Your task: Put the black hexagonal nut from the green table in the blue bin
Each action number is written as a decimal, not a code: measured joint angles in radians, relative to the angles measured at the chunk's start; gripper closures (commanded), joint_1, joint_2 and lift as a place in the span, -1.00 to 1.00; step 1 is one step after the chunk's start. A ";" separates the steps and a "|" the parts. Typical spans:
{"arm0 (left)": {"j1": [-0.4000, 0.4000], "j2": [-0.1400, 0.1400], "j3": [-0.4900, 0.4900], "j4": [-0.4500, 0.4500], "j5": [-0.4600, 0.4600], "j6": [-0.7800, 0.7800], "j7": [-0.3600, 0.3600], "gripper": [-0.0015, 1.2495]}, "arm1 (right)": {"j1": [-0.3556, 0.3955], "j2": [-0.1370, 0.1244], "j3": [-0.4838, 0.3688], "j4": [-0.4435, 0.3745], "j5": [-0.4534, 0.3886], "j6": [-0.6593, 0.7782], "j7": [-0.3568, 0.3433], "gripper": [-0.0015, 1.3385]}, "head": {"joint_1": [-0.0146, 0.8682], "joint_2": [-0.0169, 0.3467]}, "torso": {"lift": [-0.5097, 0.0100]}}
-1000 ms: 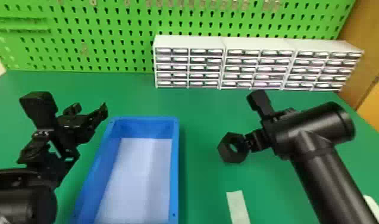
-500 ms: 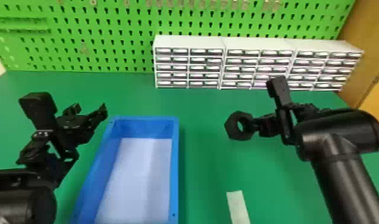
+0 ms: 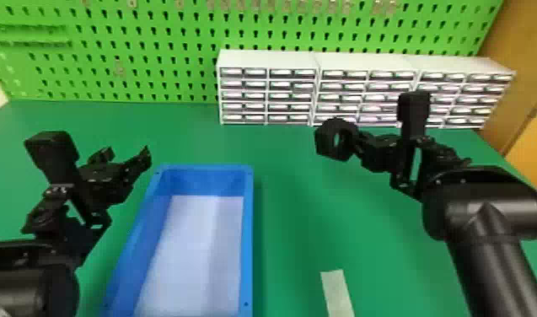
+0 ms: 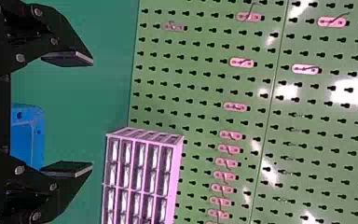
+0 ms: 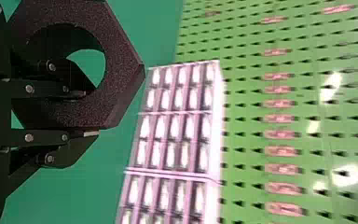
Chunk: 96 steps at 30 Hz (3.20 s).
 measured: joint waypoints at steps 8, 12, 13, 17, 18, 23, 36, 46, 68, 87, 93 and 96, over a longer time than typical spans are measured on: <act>0.000 0.000 -0.001 0.000 0.000 0.000 0.000 -0.27 | 0.011 0.003 0.031 0.000 -0.077 -0.180 -0.084 0.54 | 0.60 -0.86 | 0.59; 0.000 0.000 -0.003 0.000 -0.001 0.000 0.000 -0.27 | 0.006 -0.011 0.065 0.000 -0.115 -0.246 -0.108 0.54 | 0.60 -0.86 | 0.59; 0.000 0.000 -0.004 0.000 -0.001 0.000 0.000 -0.27 | 0.003 -0.017 0.079 0.000 -0.129 -0.266 -0.114 0.54 | 0.60 -0.86 | 0.59; 0.000 -0.001 -0.005 0.001 -0.003 0.000 0.000 -0.27 | -0.009 -0.040 0.133 0.005 -0.174 -0.317 -0.120 0.54 | 0.60 -0.86 | 0.59; 0.000 -0.001 -0.005 0.001 -0.003 0.000 0.000 -0.27 | -0.013 -0.045 0.146 0.005 -0.184 -0.324 -0.121 0.54 | 0.60 -0.86 | 0.59; 0.000 -0.001 -0.006 0.001 -0.004 0.000 0.000 -0.27 | -0.037 -0.076 0.229 0.007 -0.245 -0.335 -0.120 0.54 | 0.60 -0.86 | 0.59; 0.001 -0.001 -0.005 0.002 -0.004 0.000 0.000 -0.27 | -0.086 -0.150 0.449 0.007 -0.388 -0.327 -0.120 0.54 | 0.60 -0.86 | 0.59; 0.003 0.000 -0.002 0.002 -0.003 0.000 0.000 -0.27 | -0.092 -0.183 0.554 -0.055 -0.444 -0.235 -0.129 0.54 | 0.60 -0.86 | 0.59; 0.005 0.000 0.001 0.002 0.000 0.000 0.000 -0.27 | -0.087 -0.211 0.693 -0.101 -0.520 -0.165 -0.158 0.54 | 0.60 -0.86 | 0.59; 0.003 -0.001 -0.003 0.002 -0.003 0.001 0.000 -0.27 | -0.109 -0.211 0.749 -0.095 -0.545 -0.156 -0.162 0.54 | 0.60 -0.86 | 0.59; 0.000 -0.001 -0.005 0.003 -0.005 0.003 0.000 -0.27 | -0.121 -0.211 0.760 -0.089 -0.552 -0.156 -0.162 0.35 | 0.60 -0.86 | 0.59; -0.001 -0.001 -0.006 0.003 -0.005 0.003 0.000 -0.27 | -0.123 -0.211 0.762 -0.085 -0.558 -0.151 -0.163 0.05 | 0.60 -0.86 | 0.59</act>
